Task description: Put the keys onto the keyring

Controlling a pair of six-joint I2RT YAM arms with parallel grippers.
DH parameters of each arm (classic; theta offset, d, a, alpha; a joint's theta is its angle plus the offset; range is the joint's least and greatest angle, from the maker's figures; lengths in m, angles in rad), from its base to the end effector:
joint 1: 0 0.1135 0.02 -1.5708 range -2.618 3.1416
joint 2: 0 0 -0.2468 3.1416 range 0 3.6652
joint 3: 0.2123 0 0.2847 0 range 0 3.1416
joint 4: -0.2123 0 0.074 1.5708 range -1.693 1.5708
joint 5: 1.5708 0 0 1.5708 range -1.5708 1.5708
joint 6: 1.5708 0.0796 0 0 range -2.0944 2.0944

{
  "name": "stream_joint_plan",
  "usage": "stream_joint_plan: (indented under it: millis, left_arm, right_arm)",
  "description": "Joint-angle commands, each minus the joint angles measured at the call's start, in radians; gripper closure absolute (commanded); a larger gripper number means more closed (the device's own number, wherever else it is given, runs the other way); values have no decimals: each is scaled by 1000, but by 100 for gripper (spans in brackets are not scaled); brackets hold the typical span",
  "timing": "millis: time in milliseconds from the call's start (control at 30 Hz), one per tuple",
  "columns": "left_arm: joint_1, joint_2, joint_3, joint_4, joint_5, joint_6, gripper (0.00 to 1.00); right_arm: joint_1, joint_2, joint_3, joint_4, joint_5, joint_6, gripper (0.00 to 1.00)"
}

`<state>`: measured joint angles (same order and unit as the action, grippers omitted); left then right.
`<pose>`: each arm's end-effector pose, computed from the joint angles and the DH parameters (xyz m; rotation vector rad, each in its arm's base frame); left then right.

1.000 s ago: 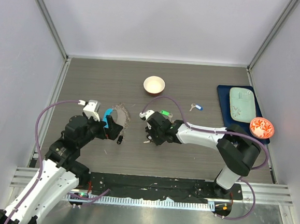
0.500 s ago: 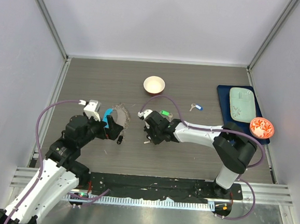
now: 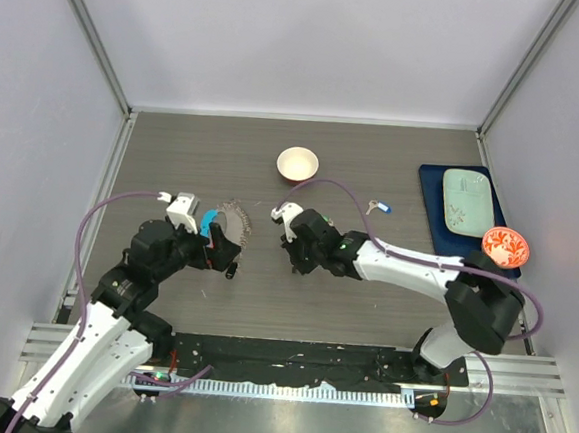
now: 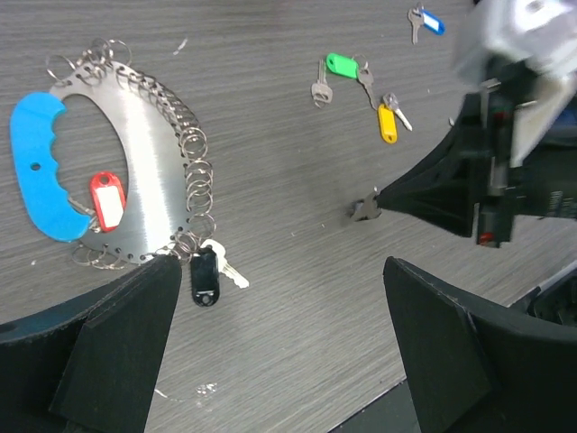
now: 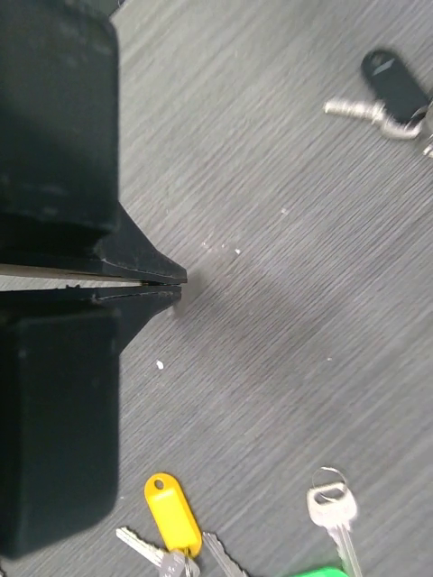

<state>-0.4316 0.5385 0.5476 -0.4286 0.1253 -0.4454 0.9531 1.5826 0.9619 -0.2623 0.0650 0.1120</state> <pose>0.2007 -0.1034 0.2403 0.0694 2.0525 -0.6819 0.2252 0.3081 0.1287 -0.9903 2.2853 0.3831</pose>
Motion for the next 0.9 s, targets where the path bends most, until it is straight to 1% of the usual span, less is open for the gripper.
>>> stream_joint_plan:
  millis: [0, 67, 133, 167, 200, 233, 300, 433, 467, 567, 667, 867]
  left_arm:
    - [-4, 57, 25, 74, 94, -30, 0]
    - [-22, 92, 12, 102, 109, -52, 0]
    - [-67, 110, 0, 148, 88, -68, 0]
    - [-87, 126, -1, 162, 77, -69, 0]
    - [-123, 129, -5, 186, 60, -69, 0]
    - [-139, 133, -6, 195, 34, -67, 0]
    - [-169, 141, -2, 215, 19, -58, 0]
    - [-196, 138, -17, 263, 40, -23, 0]
    - [-200, 133, -41, 308, 49, -16, 0]
    - [-219, 121, -92, 425, 101, -3, 0]
    - [-248, 109, -150, 552, 109, 29, 0]
    - [-341, 141, -170, 652, 77, 142, 0]
  right_arm:
    - [4, -139, -41, 142, -44, -29, 93]
    - [6, -176, -95, 201, -51, -37, 93]
    - [3, -242, -167, 326, -51, -35, 93]
    - [4, -263, -193, 371, -92, -38, 94]
    - [4, -295, -219, 461, -93, -40, 94]
    - [4, -311, -265, 497, -90, -31, 95]
    - [6, -341, -299, 569, -97, -31, 97]
    - [4, -383, -390, 672, -117, -15, 99]
    - [4, -392, -405, 717, -122, 3, 99]
    - [4, -435, -446, 785, -116, 34, 99]
    - [4, -478, -466, 819, -91, 81, 99]
    - [4, -526, -497, 883, -94, 150, 99]
